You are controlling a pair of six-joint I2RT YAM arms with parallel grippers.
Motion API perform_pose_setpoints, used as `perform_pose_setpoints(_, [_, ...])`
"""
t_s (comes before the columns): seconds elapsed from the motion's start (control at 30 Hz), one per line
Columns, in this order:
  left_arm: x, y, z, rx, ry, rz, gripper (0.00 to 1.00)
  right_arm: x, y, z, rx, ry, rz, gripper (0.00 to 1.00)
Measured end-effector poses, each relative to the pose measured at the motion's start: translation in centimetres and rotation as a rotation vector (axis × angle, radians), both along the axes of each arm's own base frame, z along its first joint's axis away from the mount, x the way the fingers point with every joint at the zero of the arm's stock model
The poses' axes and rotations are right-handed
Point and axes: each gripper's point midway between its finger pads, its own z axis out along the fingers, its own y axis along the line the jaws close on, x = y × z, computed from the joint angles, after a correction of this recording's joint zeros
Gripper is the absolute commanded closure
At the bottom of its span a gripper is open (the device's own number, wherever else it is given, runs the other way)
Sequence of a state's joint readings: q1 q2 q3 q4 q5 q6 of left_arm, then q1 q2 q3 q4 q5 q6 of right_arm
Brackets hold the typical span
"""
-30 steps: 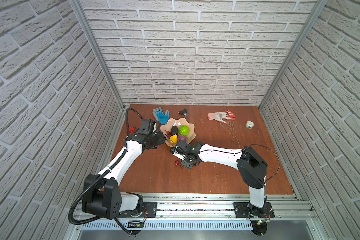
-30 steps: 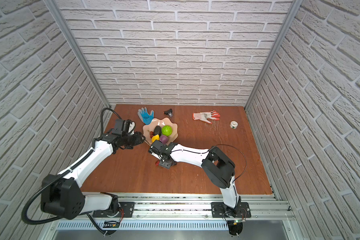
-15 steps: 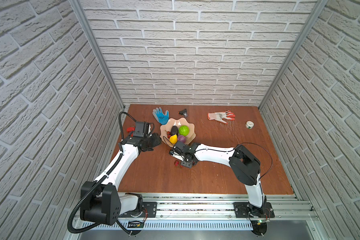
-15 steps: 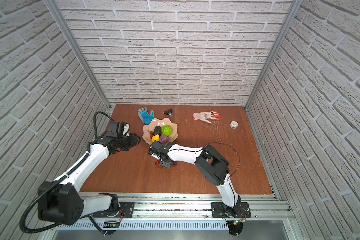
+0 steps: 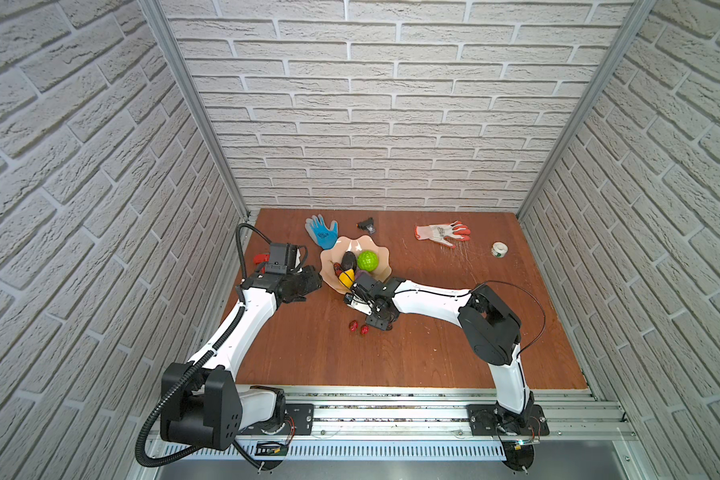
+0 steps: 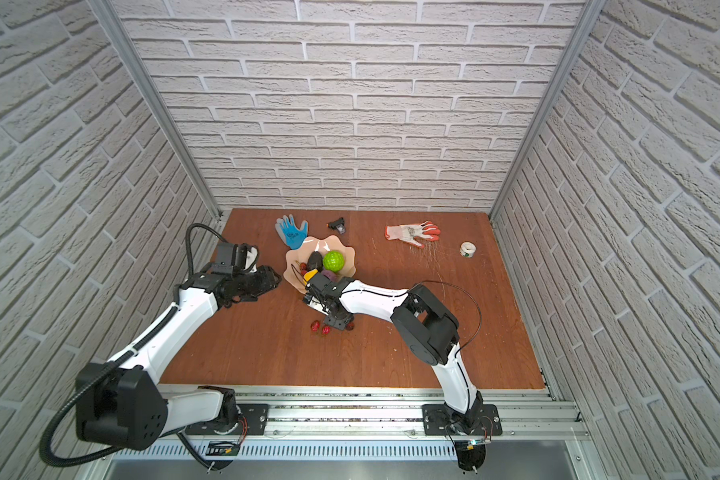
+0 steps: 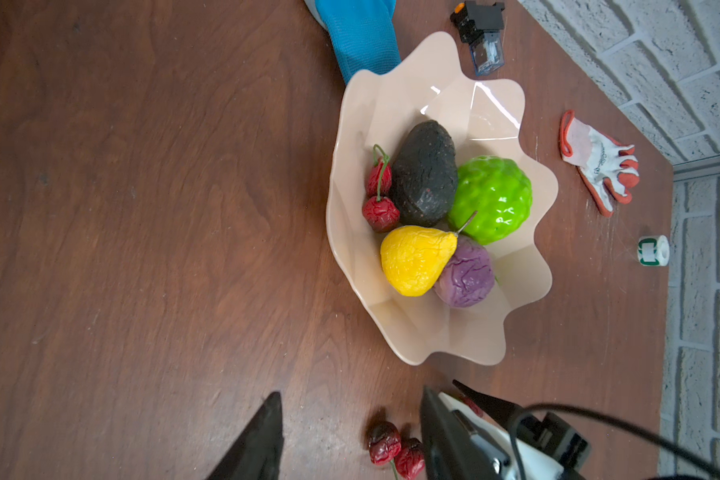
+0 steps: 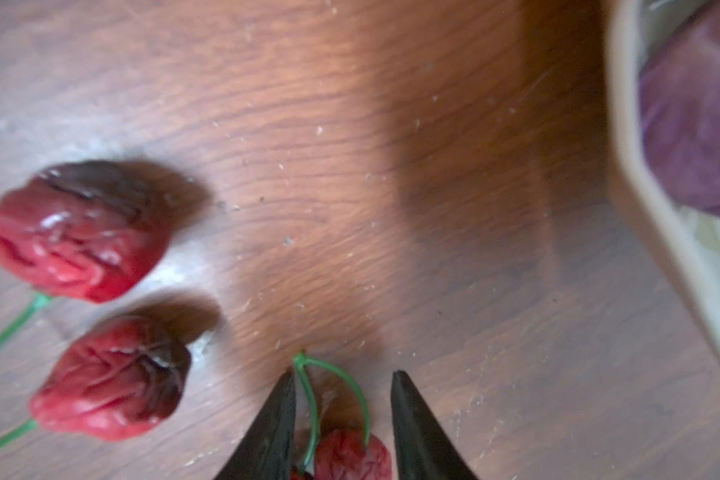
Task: Place and organize the fake fruits in the fruit bowl
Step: 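Grasp the cherry pair by its stem with the right gripper and lift, then carry the cherries over the bowl with the right gripper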
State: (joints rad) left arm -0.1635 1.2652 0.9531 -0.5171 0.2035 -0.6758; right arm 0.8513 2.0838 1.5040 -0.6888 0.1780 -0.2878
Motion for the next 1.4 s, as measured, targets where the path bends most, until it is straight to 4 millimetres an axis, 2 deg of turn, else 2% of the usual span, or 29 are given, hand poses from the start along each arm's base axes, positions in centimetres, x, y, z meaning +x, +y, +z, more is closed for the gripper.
perform_pose_setpoints(0.03, [0.0,0.0,0.0,0.0,0.0,0.0,0.46,0.1,0.0,-0.1,0.002,0.004,-0.002,0.94])
perform_pose_setpoints(0.47, [-0.1,0.3,-0.1,0.004,0.007,0.007,0.45,-0.2,0.4,-0.2,0.03,0.033,-0.008,0.94])
perform_pose_setpoints(0.6, [-0.1,0.3,-0.1,0.005,0.007,0.008,0.45,-0.5,0.6,0.7,0.063,0.048,-0.02,0.94])
perform_pose_setpoints(0.7, [-0.1,0.3,-0.1,0.006,0.008,0.009,0.45,-0.7,0.9,3.3,0.121,0.036,-0.034,0.94])
perform_pose_setpoints(0.87, [-0.3,0.6,0.3,0.011,-0.002,0.015,0.45,-0.3,1.6,9.0,0.25,-0.018,-0.06,0.94])
perform_pose_setpoints(0.93, [-0.3,0.7,0.5,0.013,-0.007,0.02,0.45,0.0,1.9,10.7,0.293,-0.035,-0.074,0.94])
perform_pose_setpoints(1.07, [-0.6,0.9,0.2,0.015,-0.004,0.028,0.45,1.1,1.9,12.3,0.349,-0.051,-0.114,0.94])
perform_pose_setpoints(1.2, [-1.7,1.1,-1.1,0.013,0.025,0.039,0.45,2.3,2.1,13.8,0.401,-0.073,-0.145,0.94])
perform_pose_setpoints(1.4, [-2.1,1.2,-1.6,0.012,0.037,0.043,0.46,5.2,4.4,19.0,0.553,-0.182,-0.156,0.94])
